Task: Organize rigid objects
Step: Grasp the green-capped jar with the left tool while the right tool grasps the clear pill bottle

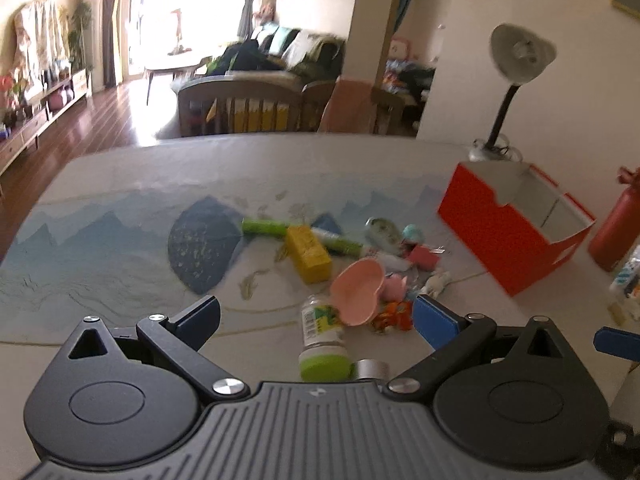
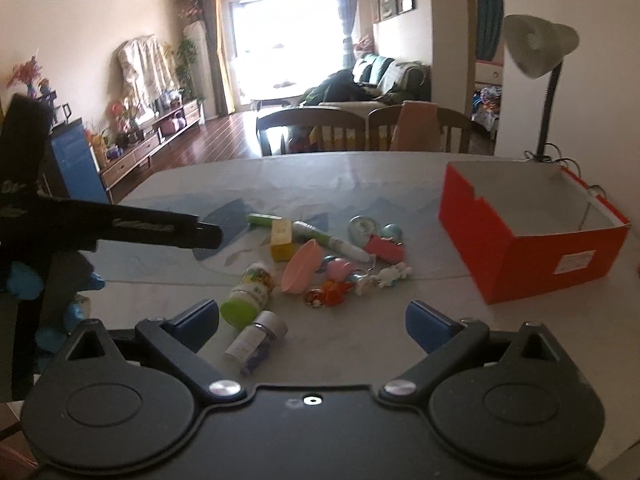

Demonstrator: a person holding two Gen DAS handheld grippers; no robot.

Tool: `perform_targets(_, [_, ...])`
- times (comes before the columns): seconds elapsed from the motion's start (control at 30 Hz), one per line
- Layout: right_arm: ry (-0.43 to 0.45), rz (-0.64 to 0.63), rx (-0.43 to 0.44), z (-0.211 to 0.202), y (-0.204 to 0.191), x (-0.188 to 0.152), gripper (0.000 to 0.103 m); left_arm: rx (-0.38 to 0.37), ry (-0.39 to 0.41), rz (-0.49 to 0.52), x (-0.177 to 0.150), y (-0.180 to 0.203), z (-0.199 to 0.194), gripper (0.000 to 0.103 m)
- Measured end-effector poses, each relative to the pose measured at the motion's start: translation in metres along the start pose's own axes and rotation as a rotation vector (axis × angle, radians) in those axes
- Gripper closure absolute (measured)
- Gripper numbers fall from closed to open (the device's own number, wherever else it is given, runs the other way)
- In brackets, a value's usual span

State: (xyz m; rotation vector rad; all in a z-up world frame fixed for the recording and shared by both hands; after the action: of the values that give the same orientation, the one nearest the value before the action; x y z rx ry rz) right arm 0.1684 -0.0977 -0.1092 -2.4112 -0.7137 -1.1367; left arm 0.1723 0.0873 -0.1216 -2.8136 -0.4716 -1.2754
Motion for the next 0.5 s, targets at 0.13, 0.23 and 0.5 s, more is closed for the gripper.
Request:
perform_targets(0.13, [-0.048, -0.031, -0.002, 0.024, -0.006, -0.006, 0.008, 0.01, -0.044, -0.005, -0.006, -0.004, 0.022, 0.0])
perform_targets(0.23, [-0.075, -0.056, 0.005, 0.042, -0.012, -0.01, 0.008, 0.028, -0.068, 0.006, -0.008, -0.005, 0.039, 0.0])
perform_targets(0.5, [-0.142, -0.04, 0.039, 0.081, -0.025, -0.02, 0.012, 0.051, -0.117, 0.042, -0.015, -0.003, 0.076, 0.0])
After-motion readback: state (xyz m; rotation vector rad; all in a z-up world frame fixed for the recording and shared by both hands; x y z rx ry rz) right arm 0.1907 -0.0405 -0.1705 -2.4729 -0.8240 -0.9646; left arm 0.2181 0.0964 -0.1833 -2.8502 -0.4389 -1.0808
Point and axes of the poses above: each gripper's, at about its wrist camera, not at the fingertips, and z roughly the way its jaws point, y to its right, x to its top, the point moved 9 cm from there along z, roughly the way its jaws point, and after that the axes turned 2 degrees about x, right-handed, at the moved point
